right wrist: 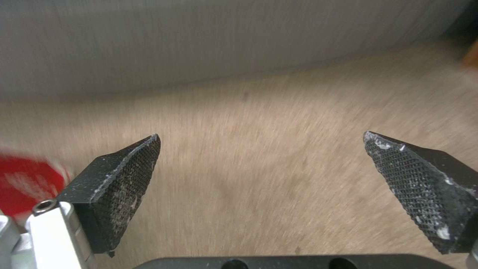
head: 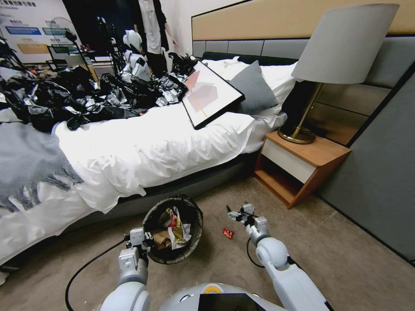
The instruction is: Pick up the trash bin, then pick up the garbage from the floor and place it into the trash bin.
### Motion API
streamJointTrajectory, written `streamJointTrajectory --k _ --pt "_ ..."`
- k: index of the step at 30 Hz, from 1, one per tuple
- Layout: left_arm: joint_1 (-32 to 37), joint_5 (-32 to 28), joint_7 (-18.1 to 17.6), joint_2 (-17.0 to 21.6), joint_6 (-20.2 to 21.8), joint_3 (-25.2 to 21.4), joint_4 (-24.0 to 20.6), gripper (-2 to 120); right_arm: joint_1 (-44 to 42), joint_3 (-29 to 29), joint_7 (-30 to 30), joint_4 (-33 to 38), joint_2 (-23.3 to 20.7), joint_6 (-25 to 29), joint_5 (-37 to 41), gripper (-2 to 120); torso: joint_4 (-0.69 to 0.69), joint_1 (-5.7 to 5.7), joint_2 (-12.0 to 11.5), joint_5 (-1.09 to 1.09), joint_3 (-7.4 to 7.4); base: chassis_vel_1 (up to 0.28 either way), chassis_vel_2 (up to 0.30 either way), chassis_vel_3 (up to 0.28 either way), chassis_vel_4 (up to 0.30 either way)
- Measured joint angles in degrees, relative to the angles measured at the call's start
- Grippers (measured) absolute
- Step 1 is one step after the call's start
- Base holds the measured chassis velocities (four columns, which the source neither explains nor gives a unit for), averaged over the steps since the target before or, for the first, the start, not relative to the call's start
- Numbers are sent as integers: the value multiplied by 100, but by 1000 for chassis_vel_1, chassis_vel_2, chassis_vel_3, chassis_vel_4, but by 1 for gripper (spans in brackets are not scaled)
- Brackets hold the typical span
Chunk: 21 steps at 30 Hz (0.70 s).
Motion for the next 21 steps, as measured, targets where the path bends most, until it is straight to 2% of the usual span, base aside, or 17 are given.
streamJointTrajectory --k 11,21 --pt "-19 52 0 -36 -25 25 48 0 192 -198 -440 -731 -45 -192 -116 100 -2 0 0 -1 0 0 0 0 0" --pt "-8 77 6 -39 -48 27 57 0 333 -235 -694 -1613 99 86 -536 100 -1 0 0 0 0 0 0 0 0"
